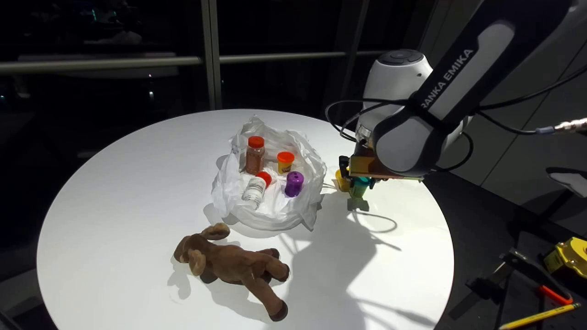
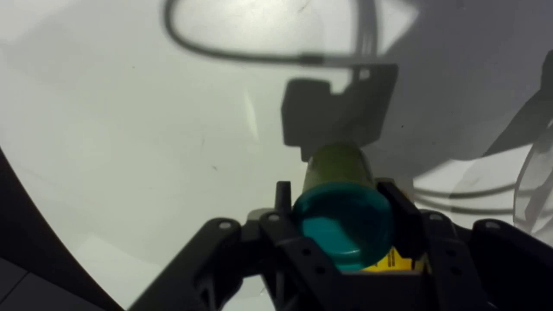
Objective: Pick the objects on the table and put them in the plastic bag
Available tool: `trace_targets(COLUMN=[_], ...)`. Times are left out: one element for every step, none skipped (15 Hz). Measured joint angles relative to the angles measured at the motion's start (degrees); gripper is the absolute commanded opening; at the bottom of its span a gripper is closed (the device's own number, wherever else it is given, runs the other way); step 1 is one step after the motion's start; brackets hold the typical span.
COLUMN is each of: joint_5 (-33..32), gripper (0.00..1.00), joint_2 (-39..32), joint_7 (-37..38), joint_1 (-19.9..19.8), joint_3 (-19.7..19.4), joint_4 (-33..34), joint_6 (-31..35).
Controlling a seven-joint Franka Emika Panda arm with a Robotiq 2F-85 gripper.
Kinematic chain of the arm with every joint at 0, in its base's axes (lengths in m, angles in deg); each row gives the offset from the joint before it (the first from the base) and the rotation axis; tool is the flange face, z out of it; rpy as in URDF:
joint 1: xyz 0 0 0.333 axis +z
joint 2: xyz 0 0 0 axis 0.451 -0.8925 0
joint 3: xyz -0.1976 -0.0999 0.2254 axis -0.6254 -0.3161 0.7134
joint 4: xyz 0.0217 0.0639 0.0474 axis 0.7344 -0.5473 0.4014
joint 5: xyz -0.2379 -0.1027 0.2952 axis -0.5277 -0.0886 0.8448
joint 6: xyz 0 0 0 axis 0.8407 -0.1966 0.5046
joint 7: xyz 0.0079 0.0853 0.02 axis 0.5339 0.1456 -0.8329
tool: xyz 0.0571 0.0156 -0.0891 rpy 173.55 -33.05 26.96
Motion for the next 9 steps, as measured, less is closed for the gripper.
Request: trace_targets(joint_5=[-0.14, -0.71, -1.88, -3.38, -5.17, -7.10, -8.79, -9.98, -11.01], gripper=[0.27, 0.27, 0.27, 0.27, 0.27, 0.27, 0.27, 0.27, 0.27], joint_2=[1.18, 2.78, 4.75, 6.82, 8.91, 10.93, 12.74, 14.21, 15.12], joint_7=[1.01, 2.49, 4.35, 6.42, 8.44, 10.49, 12.28, 13.74, 15.30], joint_1=[1.86, 4.24, 6.98, 9.91, 12.89, 15.76, 18.10, 19.73, 20.88], joint_3=[-1.81, -3.98, -6.45, -8.91, -11.26, -13.16, -14.27, -14.38, -14.02], joint_4=[-0.45, -1.11, -1.96, -2.74, -3.34, -3.59, -3.50, -3.12, -2.44], joint_6=[-1.00, -1.92, -2.65, -3.21, -3.96, -4.63, -5.34, -5.92, -6.06])
